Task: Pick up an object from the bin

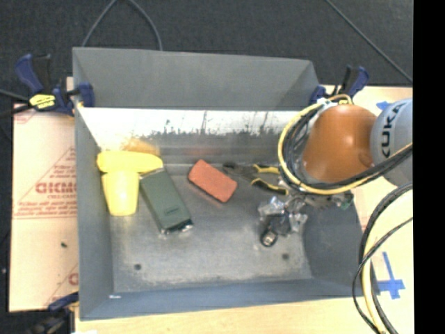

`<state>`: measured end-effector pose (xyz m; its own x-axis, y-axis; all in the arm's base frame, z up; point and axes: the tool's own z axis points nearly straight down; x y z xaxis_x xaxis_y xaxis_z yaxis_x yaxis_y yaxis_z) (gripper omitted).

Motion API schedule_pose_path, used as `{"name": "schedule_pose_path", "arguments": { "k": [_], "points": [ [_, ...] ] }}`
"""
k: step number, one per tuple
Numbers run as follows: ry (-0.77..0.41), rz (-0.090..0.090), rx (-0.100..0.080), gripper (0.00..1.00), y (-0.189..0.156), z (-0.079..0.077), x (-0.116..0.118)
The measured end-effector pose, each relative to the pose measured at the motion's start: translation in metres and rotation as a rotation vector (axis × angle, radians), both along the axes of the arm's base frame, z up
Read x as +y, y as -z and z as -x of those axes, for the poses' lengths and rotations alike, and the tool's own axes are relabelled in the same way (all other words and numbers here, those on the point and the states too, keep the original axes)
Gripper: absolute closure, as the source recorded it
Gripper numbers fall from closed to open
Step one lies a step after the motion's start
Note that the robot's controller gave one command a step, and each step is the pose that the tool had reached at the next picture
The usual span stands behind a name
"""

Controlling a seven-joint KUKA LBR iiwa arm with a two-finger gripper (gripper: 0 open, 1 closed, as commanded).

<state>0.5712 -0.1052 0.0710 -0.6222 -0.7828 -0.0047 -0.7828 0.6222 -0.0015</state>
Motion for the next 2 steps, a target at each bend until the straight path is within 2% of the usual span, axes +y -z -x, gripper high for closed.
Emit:
{"name": "schedule_pose_path", "arguments": {
  "k": [2],
  "points": [
    [0.001,0.0,-0.003,1.0,-0.0069,-0.0003,-0.0002]
  ]
}}
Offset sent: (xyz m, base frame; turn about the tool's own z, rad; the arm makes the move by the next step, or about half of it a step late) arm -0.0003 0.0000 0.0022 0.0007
